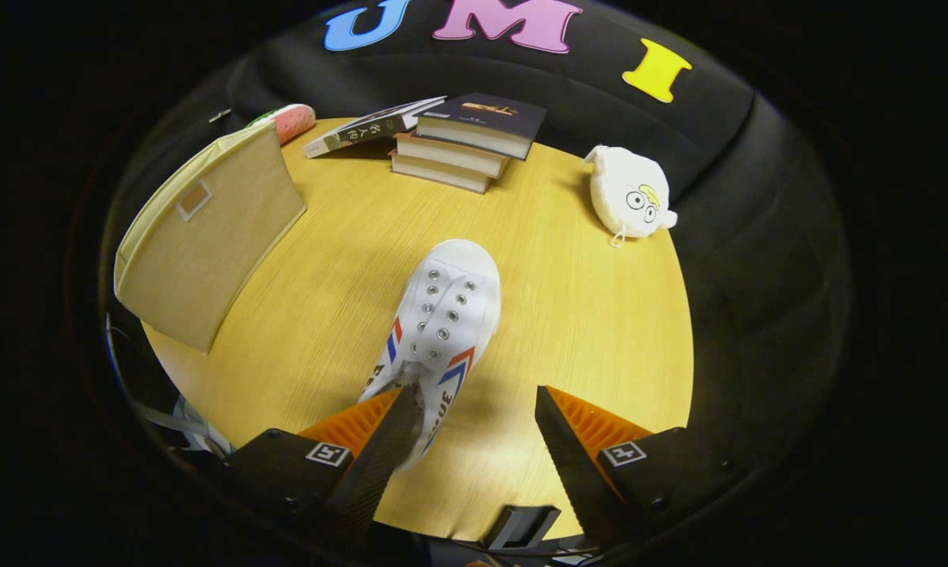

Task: Open the storage box then place both shoes into the box .Put the left shoe in first, then the right shoe, with the right side of both shoes facing outward in a uniform manner.

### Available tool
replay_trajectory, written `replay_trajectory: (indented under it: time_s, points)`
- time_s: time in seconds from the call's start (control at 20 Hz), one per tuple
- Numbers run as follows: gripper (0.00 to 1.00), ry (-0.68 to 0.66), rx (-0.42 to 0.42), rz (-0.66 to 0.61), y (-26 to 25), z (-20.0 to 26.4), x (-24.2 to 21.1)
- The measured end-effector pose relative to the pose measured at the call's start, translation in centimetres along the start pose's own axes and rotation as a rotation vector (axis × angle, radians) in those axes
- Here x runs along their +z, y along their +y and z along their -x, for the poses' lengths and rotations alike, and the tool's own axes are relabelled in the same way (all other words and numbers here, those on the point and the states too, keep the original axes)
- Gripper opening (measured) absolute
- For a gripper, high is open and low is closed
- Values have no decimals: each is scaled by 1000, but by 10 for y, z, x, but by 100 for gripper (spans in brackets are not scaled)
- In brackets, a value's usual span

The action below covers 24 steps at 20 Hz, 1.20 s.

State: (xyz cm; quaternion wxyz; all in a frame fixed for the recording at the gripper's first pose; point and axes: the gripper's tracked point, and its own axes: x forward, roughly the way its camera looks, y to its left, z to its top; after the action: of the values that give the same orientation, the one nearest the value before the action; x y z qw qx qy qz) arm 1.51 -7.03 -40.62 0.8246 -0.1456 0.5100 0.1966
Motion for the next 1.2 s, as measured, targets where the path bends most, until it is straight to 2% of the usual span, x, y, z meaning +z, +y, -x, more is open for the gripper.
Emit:
replay_trajectory:
  time_s: [0.15,0.3,0.4,0.5,0.6,0.65,0.7,0.8,0.85,1.0,1.2]
  points:
    - [99,13,-4,12,-2,-21,-6]
    - [97,-54,-43,-39,-14,-26,4]
    - [97,-27,-5,-76,-9,-31,1]
    - [85,-11,58,-135,1,-35,2]
    - [56,-2,112,-173,13,-38,5]
    - [43,2,115,-197,14,-37,4]
    - [35,7,119,-222,14,-37,4]
    - [24,9,103,-324,5,-33,5]
    - [9,19,123,-389,7,-37,4]
    - [5,41,178,-509,8,-28,11]
    - [5,-15,173,-565,9,4,34]
